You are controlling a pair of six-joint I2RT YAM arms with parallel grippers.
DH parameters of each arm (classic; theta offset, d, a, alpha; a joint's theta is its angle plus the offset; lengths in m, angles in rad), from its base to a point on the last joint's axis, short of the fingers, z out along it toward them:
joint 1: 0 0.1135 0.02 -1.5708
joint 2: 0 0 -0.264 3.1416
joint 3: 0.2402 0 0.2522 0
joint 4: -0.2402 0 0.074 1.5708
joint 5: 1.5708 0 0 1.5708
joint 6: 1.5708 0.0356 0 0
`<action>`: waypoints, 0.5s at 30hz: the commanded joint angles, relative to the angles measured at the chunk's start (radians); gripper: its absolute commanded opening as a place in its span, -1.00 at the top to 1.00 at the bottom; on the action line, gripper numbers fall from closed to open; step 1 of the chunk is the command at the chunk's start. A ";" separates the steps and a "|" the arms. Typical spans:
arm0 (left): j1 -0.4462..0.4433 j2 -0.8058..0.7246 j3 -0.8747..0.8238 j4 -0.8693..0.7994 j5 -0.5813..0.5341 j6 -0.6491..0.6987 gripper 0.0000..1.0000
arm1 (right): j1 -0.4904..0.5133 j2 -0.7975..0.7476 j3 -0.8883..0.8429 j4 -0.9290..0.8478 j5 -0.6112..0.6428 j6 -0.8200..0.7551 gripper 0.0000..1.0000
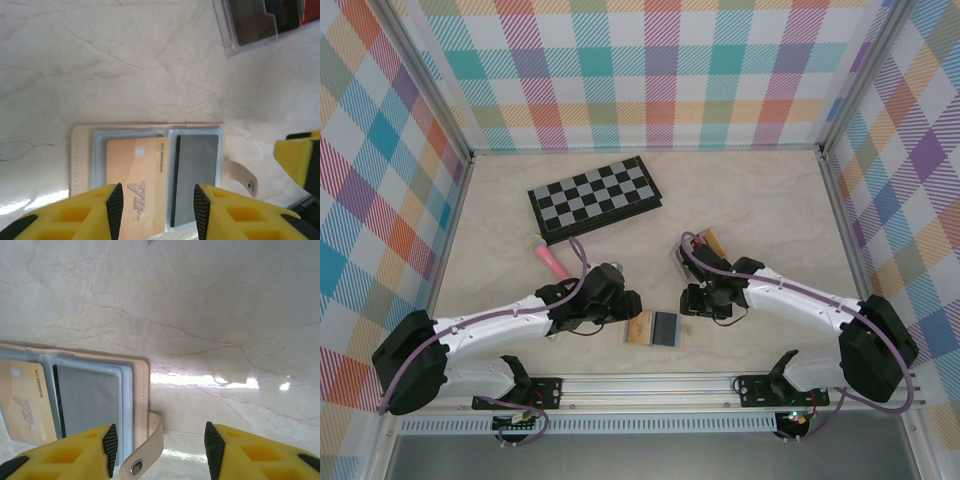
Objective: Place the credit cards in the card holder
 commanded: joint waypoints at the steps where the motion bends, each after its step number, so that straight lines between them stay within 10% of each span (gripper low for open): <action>1: 0.034 -0.025 -0.014 -0.010 0.028 -0.020 0.10 | 0.008 -0.055 0.055 -0.091 0.117 -0.011 -0.01; 15: 0.165 -0.007 0.003 -0.016 0.120 -0.034 -0.05 | -0.002 -0.108 0.121 -0.160 0.228 -0.022 -0.04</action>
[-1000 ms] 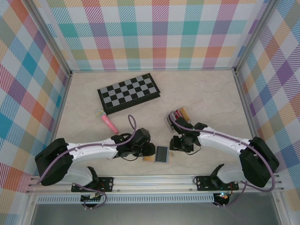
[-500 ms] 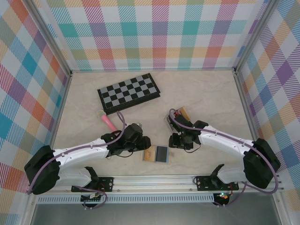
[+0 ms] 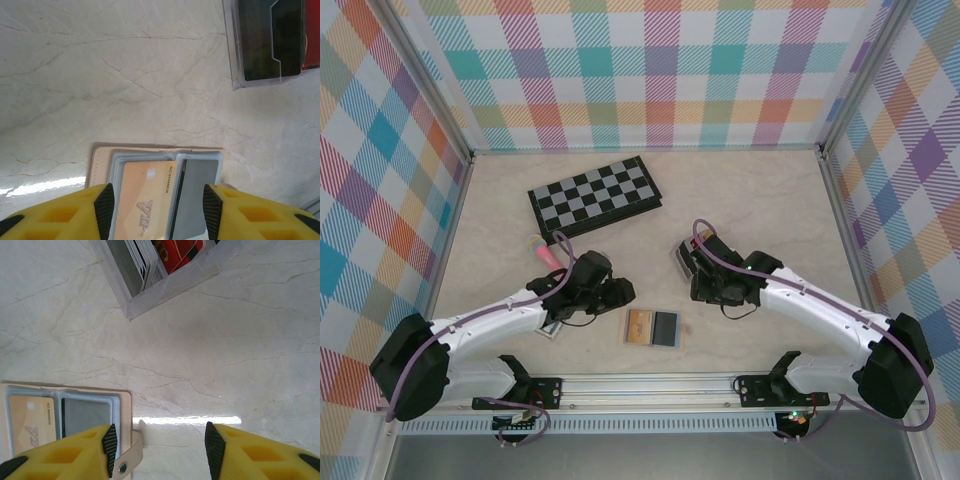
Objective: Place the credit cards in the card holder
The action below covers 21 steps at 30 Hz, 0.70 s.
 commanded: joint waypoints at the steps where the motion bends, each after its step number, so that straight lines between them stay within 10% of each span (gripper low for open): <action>1: 0.035 0.002 0.008 -0.019 0.041 -0.009 -0.05 | -0.003 -0.008 0.030 -0.038 0.032 -0.018 -0.04; 10: 0.057 0.142 0.102 0.037 0.103 -0.028 -0.11 | -0.088 0.095 0.121 -0.022 -0.003 -0.160 0.19; 21: 0.058 0.483 0.409 0.074 0.190 -0.042 -0.14 | -0.296 0.314 0.352 -0.039 0.013 -0.423 0.03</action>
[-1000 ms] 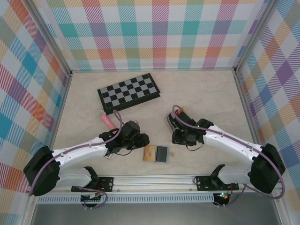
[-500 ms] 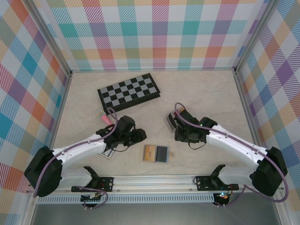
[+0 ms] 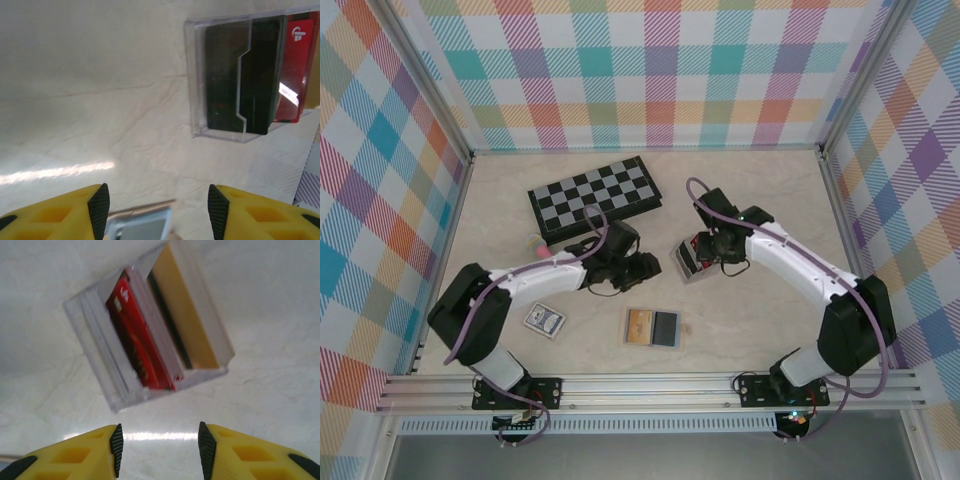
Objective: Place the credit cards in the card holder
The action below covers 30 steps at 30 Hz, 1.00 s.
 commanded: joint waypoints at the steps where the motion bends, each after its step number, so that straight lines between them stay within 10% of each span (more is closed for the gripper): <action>1: 0.011 0.087 0.103 0.022 0.055 -0.006 -0.14 | -0.060 0.042 0.065 -0.016 -0.024 -0.135 0.03; 30: 0.011 0.396 0.372 -0.172 0.013 0.072 0.28 | -0.137 0.274 0.187 -0.044 -0.065 -0.334 -0.02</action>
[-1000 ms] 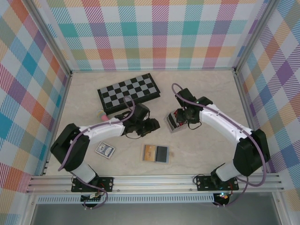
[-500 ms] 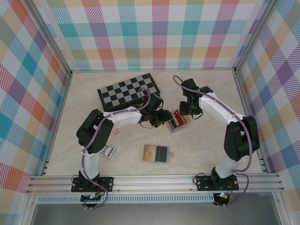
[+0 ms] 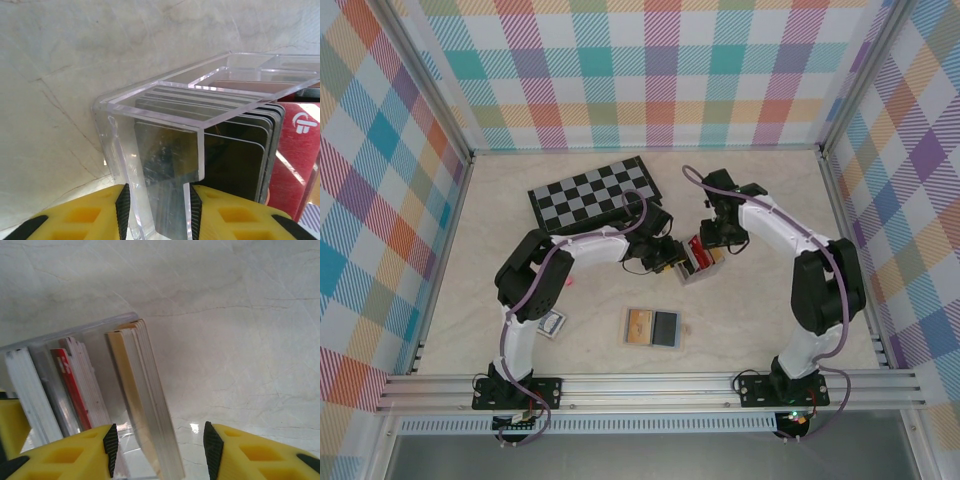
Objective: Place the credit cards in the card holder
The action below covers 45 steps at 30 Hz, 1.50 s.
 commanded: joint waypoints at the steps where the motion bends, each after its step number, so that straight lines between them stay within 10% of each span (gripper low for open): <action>1: 0.011 -0.016 -0.009 -0.142 -0.059 0.058 0.28 | -0.001 0.031 0.040 -0.035 0.009 -0.042 -0.02; 45: 0.010 -0.028 -0.022 -0.136 -0.035 0.079 0.31 | 0.058 0.018 0.089 -0.066 0.096 -0.059 0.61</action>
